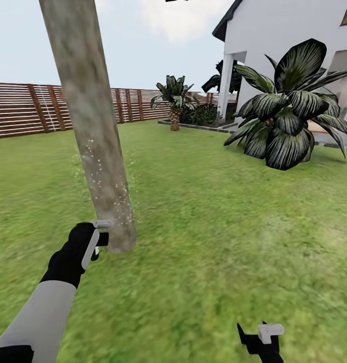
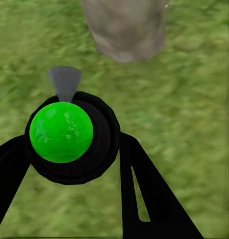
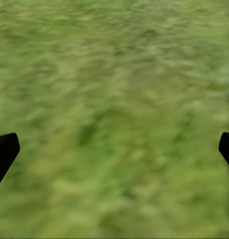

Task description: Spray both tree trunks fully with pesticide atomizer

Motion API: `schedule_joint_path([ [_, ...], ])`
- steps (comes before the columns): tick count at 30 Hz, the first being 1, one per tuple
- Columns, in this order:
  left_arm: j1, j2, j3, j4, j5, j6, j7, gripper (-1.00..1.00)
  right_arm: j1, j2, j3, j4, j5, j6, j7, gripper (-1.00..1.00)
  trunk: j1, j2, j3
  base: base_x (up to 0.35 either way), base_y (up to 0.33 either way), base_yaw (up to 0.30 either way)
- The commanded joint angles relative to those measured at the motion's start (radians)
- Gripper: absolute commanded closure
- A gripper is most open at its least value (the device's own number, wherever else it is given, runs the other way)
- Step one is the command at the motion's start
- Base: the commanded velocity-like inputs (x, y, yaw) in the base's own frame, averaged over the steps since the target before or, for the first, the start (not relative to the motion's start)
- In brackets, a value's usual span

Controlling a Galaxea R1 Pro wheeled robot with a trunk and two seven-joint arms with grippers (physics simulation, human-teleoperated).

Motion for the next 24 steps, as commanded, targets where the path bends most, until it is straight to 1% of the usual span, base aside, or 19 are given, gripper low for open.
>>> schedule_joint_path([
  [1,0.011,0.0,0.0,0.009,-0.003,-0.002,0.0,1.0,0.0,0.0,0.0,0.0,0.0,0.0,0.0,-1.0,0.0,0.0,0.0,0.173,-0.226,0.232],
  [5,0.026,-0.001,0.0,0.029,-0.003,-0.02,0.0,1.0,0.0,0.0,0.0,0.0,0.0,0.0,0.0,-1.0,0.0,0.0,0.0,0.142,-0.232,0.268],
  [10,0.026,-0.003,0.0,0.031,0.0,-0.023,0.001,1.0,0.0,0.0,0.0,0.0,0.0,0.0,0.0,-1.0,0.0,0.0,0.0,0.021,-0.264,0.257],
  [14,0.026,-0.011,0.001,0.03,0.001,-0.023,0.001,1.0,0.0,0.0,0.0,0.0,0.0,0.0,0.0,-1.0,0.0,0.0,0.0,0.066,-0.262,0.044],
  [19,0.026,-0.01,0.001,0.03,0.003,-0.023,0.001,1.0,0.0,0.0,0.0,0.0,0.0,0.0,0.0,-1.0,0.0,0.0,0.0,0.225,-0.192,0.002],
  [21,0.026,-0.011,0.003,0.03,0.003,-0.023,0.001,1.0,0.0,0.0,0.0,0.0,0.0,0.0,0.0,-1.0,0.0,0.0,0.0,0.226,-0.151,0.0],
  [24,0.026,-0.014,0.0,0.027,0.005,-0.023,0.001,1.0,0.0,0.0,0.0,0.0,0.0,0.0,0.0,-1.0,0.0,0.0,0.0,0.054,-0.028,0.0],
])
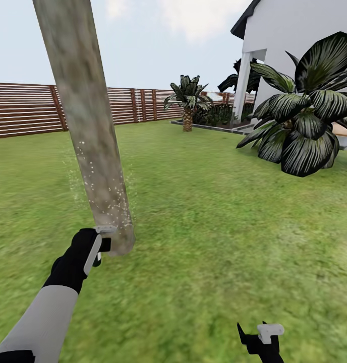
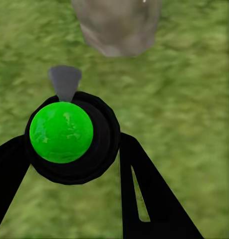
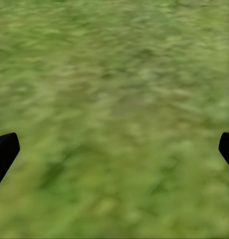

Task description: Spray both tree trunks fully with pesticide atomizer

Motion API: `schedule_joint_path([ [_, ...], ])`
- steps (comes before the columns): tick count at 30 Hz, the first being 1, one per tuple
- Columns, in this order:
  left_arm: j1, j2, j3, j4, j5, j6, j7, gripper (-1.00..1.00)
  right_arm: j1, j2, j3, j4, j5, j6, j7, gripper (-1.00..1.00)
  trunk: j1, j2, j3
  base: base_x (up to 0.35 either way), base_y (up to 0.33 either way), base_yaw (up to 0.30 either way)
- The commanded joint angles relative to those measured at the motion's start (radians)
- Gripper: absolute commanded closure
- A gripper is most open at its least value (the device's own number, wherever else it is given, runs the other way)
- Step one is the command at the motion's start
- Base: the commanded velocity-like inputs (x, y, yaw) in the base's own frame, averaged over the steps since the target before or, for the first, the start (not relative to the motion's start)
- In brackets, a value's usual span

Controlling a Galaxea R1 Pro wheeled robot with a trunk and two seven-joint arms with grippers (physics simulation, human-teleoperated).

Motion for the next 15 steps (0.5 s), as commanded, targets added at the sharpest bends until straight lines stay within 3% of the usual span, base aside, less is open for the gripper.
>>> schedule_joint_path([
  [1,0.0,0.0,0.0,-0.003,-0.002,0.0,0.0,1.0,0.0,0.0,0.0,0.0,0.0,0.0,0.0,-1.0,0.0,0.0,0.0,0.008,-0.004,0.0],
  [6,-0.01,0.015,0.005,-0.012,-0.004,0.004,0.003,1.0,0.0,0.0,0.0,0.0,0.0,0.0,0.0,-1.0,0.0,0.0,0.0,0.001,-0.001,0.0],
  [9,-0.012,0.05,0.07,-0.015,-0.002,0.003,-0.005,1.0,0.0,0.0,0.0,0.0,0.0,0.0,0.0,-1.0,0.0,0.0,0.0,0.0,0.0,0.0],
  [15,-0.008,0.042,0.081,-0.016,0.002,0.005,-0.012,1.0,0.0,0.0,0.0,0.0,0.0,0.0,0.0,-1.0,0.0,0.0,0.0,0.0,0.0,0.0],
])
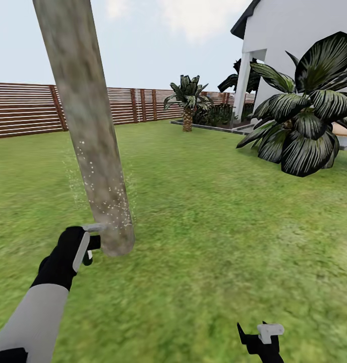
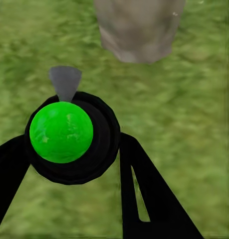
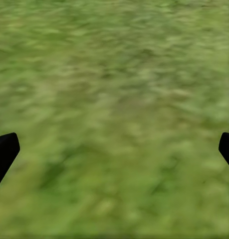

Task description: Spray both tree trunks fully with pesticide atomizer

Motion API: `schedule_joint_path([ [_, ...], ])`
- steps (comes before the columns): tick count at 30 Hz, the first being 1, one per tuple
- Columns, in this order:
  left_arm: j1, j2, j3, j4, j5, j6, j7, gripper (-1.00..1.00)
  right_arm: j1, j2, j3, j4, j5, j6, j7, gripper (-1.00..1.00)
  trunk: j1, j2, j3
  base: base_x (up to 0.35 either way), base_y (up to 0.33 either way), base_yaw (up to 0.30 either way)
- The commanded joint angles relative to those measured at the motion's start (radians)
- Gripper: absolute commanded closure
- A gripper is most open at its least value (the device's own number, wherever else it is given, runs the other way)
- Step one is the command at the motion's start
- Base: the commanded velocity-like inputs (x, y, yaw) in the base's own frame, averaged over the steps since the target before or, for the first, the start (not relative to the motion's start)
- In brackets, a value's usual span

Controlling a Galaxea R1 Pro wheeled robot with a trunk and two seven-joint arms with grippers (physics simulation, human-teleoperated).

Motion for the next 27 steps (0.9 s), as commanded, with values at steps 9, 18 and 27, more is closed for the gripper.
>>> schedule_joint_path([
  [9,-0.009,-0.044,-0.022,-0.06,-0.004,0.006,0.001,1.0,0.0,0.0,0.0,0.0,0.0,0.0,0.0,-1.0,0.0,0.0,0.0,0.043,-0.025,0.0],
  [18,-0.018,-0.072,-0.025,-0.229,-0.007,0.02,0.006,1.0,0.0,0.0,0.0,0.0,0.0,0.0,0.0,-1.0,0.0,0.0,0.0,0.066,-0.039,0.0],
  [27,-0.016,-0.077,-0.049,-0.285,-0.012,0.021,0.006,1.0,0.0,0.0,0.0,0.0,0.0,0.0,0.0,-1.0,0.0,0.0,0.0,-0.003,0.0,0.0],
])
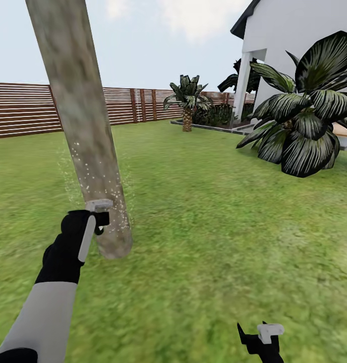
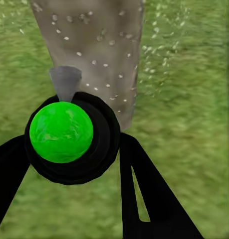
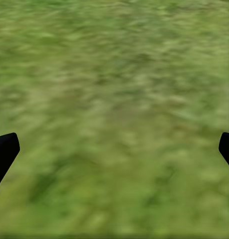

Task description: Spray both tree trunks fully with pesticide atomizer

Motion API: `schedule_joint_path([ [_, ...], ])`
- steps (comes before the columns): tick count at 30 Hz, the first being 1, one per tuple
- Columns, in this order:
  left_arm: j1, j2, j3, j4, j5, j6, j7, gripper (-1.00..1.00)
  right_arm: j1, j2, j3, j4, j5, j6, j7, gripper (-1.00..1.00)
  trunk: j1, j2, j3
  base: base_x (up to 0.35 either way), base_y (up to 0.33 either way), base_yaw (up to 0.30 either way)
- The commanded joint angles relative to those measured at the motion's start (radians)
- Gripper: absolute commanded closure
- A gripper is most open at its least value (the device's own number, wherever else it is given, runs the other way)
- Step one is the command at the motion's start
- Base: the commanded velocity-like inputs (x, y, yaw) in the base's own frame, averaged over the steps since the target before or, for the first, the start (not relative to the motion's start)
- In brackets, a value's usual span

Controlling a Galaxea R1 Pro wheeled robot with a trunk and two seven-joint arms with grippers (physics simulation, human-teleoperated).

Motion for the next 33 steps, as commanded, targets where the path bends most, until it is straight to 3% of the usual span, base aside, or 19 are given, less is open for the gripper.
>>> schedule_joint_path([
  [1,0.0,-0.011,-0.01,-0.001,-0.006,0.0,0.0,1.0,0.0,0.0,0.0,0.0,0.0,0.0,0.0,-1.0,0.0,0.0,0.0,-0.199,0.0,0.0],
  [5,0.001,-0.02,-0.017,-0.001,-0.008,0.0,0.0,1.0,0.0,0.0,0.0,0.0,0.0,0.0,0.0,-1.0,0.0,0.0,0.0,-0.156,0.0,0.0],
  [11,0.017,-0.006,-0.016,0.013,-0.007,-0.001,-0.002,1.0,0.0,0.0,0.0,0.0,0.0,0.0,0.0,-1.0,0.0,0.0,0.0,-0.006,0.0,0.0],
  [16,0.074,-0.014,-0.019,0.016,-0.001,-0.012,-0.01,1.0,0.0,0.0,0.0,0.0,0.0,0.0,0.0,-1.0,0.0,0.0,0.0,0.0,0.0,0.0],
  [20,0.152,-0.012,-0.018,0.016,0.002,-0.026,-0.012,1.0,0.0,0.0,0.0,0.0,0.0,0.0,0.0,-1.0,0.0,0.0,0.0,0.0,0.0,0.0],
  [21,0.176,-0.009,-0.019,0.016,0.003,-0.043,-0.012,1.0,0.0,0.0,0.0,0.0,0.0,0.0,0.0,-1.0,0.0,0.0,0.0,0.0,0.0,0.0],
  [24,0.274,-0.004,-0.017,0.018,0.002,-0.223,-0.012,1.0,0.0,0.0,-0.001,0.0,0.0,0.0,-0.001,-1.0,0.0,0.0,0.0,0.0,0.0,0.0],
  [27,0.317,-0.003,-0.018,0.073,-0.002,-0.323,-0.012,1.0,0.0,0.0,-0.001,0.0,0.0,0.0,-0.001,-1.0,0.0,0.0,0.0,0.0,0.0,0.0],
  [30,0.33,0.004,-0.017,0.145,-0.007,-0.368,-0.013,1.0,0.0,0.0,0.0,0.0,0.0,0.0,0.0,-1.0,0.0,0.0,0.0,0.0,0.0,0.0],
  [33,0.334,0.013,-0.021,0.161,-0.005,-0.382,-0.014,1.0,0.0,0.0,0.0,0.0,0.0,0.0,0.0,-1.0,0.0,0.0,0.0,0.0,0.0,0.0],
])
